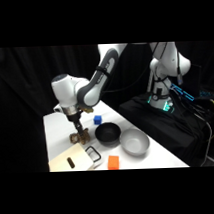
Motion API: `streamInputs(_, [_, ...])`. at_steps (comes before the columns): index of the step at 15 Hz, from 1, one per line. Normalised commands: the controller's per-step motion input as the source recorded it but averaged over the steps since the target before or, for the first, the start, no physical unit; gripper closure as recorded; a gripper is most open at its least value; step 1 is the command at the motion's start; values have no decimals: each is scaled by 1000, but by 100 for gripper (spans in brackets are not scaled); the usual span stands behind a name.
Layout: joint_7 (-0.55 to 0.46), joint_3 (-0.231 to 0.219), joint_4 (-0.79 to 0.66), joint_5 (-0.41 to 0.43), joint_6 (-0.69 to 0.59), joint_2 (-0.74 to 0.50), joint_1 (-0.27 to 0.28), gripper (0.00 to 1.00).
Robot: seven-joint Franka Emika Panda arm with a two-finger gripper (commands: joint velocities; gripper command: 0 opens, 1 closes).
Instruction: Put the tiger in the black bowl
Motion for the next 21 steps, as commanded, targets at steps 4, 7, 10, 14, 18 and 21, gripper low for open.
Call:
streamInputs(4, [-7,45,212,69,85,204,-59,0])
streamInputs(7, [13,39,262,72,18,240,-53,0])
streamInputs(10, [17,34,260,67,-21,189,-46,25])
streamInputs(14, [17,21,273,52,-44,154,-38,52])
streamInputs(18, [20,1,257,32,-73,119,-30,84])
streamInputs(21, [21,9,216,37,-100,89,-28,98])
